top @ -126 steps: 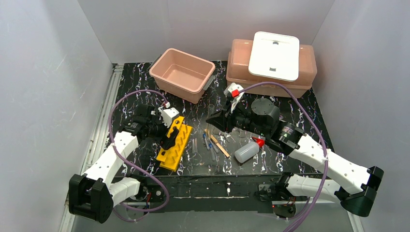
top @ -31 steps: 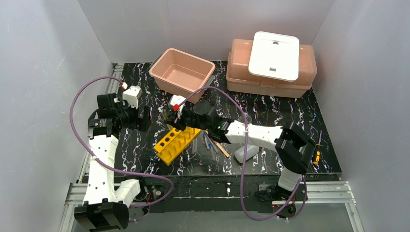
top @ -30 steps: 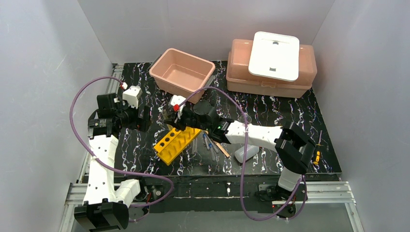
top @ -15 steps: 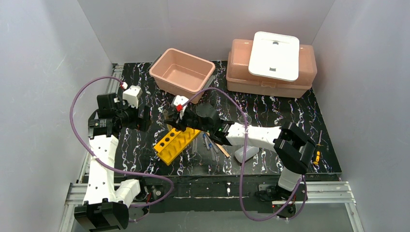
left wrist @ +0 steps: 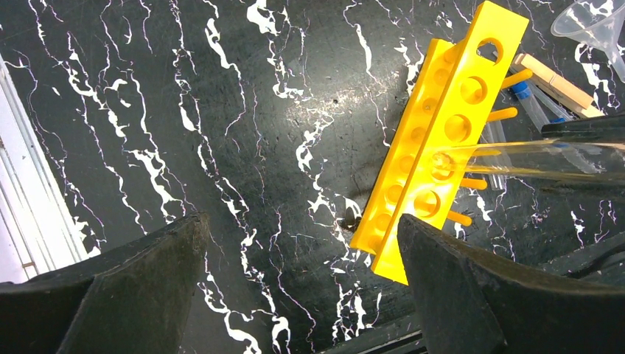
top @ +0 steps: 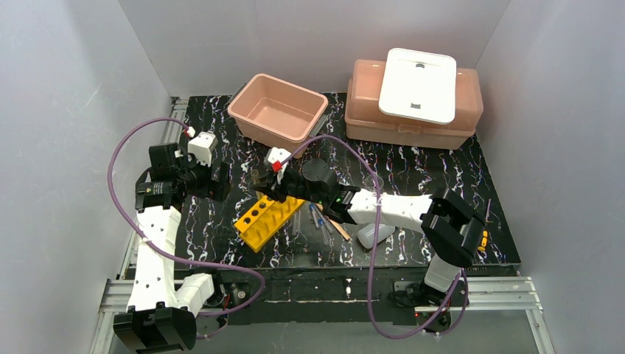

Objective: Organize the chemistry lab equipment

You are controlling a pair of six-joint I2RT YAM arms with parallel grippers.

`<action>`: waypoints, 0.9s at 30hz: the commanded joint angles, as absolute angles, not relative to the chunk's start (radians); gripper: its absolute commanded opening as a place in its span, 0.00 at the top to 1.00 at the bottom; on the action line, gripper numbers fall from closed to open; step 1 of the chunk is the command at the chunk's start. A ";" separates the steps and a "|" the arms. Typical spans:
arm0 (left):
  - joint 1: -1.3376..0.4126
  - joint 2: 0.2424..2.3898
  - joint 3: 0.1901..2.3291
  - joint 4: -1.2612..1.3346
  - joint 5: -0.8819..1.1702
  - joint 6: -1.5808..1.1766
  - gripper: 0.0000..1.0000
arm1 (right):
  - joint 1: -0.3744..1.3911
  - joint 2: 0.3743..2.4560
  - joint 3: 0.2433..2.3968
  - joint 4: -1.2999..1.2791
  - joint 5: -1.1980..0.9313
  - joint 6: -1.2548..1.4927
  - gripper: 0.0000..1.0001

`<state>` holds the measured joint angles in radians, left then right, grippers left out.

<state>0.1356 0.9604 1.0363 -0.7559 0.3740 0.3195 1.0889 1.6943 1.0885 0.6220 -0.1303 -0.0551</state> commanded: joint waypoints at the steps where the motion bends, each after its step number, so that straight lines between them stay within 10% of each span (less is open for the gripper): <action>1: 0.139 0.942 1.025 -0.755 0.380 0.318 0.00 | 1.100 1.664 1.070 0.597 -0.124 -0.049 0.99; 27: 0.140 0.927 0.985 -0.765 0.387 0.336 0.01 | 1.124 1.726 0.968 0.791 -0.028 -0.022 0.99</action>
